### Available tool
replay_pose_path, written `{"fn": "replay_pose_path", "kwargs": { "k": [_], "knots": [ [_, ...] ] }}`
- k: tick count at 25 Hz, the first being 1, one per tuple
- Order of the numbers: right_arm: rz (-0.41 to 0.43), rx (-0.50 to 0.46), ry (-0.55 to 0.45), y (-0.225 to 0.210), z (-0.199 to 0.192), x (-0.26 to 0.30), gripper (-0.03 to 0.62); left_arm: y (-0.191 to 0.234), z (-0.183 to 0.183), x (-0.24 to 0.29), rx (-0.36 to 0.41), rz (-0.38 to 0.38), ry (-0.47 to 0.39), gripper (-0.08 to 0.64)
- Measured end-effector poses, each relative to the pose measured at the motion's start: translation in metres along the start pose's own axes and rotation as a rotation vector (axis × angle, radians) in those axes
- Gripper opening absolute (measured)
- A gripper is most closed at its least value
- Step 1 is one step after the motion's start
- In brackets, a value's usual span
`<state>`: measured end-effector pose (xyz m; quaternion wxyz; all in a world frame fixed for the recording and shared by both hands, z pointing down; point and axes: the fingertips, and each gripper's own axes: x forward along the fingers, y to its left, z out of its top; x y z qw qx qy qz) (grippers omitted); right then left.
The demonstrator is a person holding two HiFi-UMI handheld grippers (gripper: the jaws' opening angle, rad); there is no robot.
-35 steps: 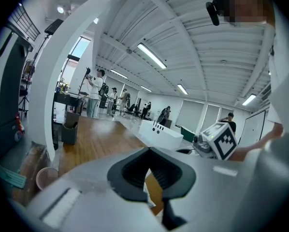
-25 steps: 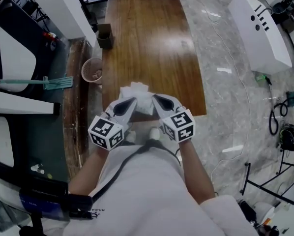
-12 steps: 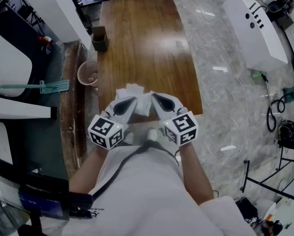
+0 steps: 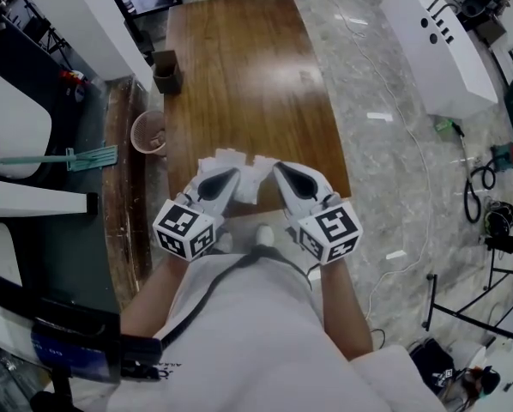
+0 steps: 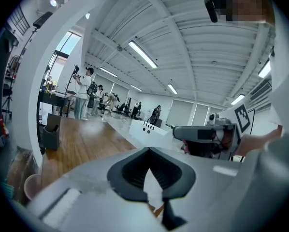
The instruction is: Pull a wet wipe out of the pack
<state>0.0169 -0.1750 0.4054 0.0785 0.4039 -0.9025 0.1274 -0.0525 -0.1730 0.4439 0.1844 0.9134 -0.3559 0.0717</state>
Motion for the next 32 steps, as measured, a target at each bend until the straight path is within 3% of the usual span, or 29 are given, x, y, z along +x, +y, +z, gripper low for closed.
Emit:
{"fn": "replay_pose_path", "kwargs": {
  "k": [14,32],
  "knots": [
    [-0.102,0.002,-0.063,-0.019,0.008,-0.025,0.011,-0.005,0.015,0.006,0.024,-0.031,-0.014,0.005],
    [-0.107,-0.012,-0.033,-0.013,0.001,-0.024,0.011,0.001,0.010,-0.007,0.008,-0.016,-0.016,0.005]
  ]
}}
